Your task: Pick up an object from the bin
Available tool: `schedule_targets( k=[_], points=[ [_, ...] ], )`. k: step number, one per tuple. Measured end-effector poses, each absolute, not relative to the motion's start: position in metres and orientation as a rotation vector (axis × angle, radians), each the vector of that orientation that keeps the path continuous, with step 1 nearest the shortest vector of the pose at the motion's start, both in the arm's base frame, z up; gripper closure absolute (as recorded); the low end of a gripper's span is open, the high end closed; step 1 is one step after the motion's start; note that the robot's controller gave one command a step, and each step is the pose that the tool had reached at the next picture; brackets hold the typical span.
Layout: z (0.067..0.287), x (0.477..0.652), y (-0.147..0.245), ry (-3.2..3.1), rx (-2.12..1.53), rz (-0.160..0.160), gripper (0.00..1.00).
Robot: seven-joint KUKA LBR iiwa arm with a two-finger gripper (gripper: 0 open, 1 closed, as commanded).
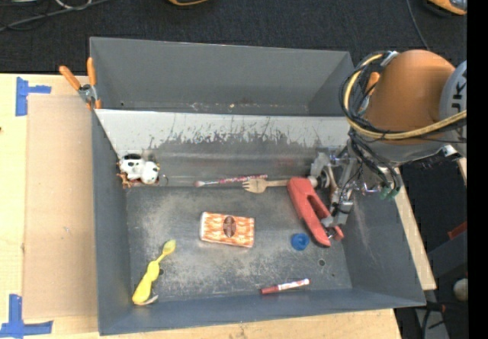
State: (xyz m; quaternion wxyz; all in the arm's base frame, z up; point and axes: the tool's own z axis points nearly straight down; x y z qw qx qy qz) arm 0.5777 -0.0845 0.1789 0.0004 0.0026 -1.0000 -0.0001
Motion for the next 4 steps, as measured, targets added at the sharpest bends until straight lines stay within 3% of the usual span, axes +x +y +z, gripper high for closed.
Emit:
schedule_targets(
  k=[1,2,3,4],
  points=[
    [0.179,0.578,-0.084,-3.141,0.008,0.000,0.00],
    [0.181,0.584,-0.016,-3.140,0.106,0.000,0.00],
    [0.126,0.575,-0.004,-3.138,0.084,0.001,0.00],
    [0.066,0.544,0.055,-3.139,-0.054,-0.007,0.00]
  ],
)
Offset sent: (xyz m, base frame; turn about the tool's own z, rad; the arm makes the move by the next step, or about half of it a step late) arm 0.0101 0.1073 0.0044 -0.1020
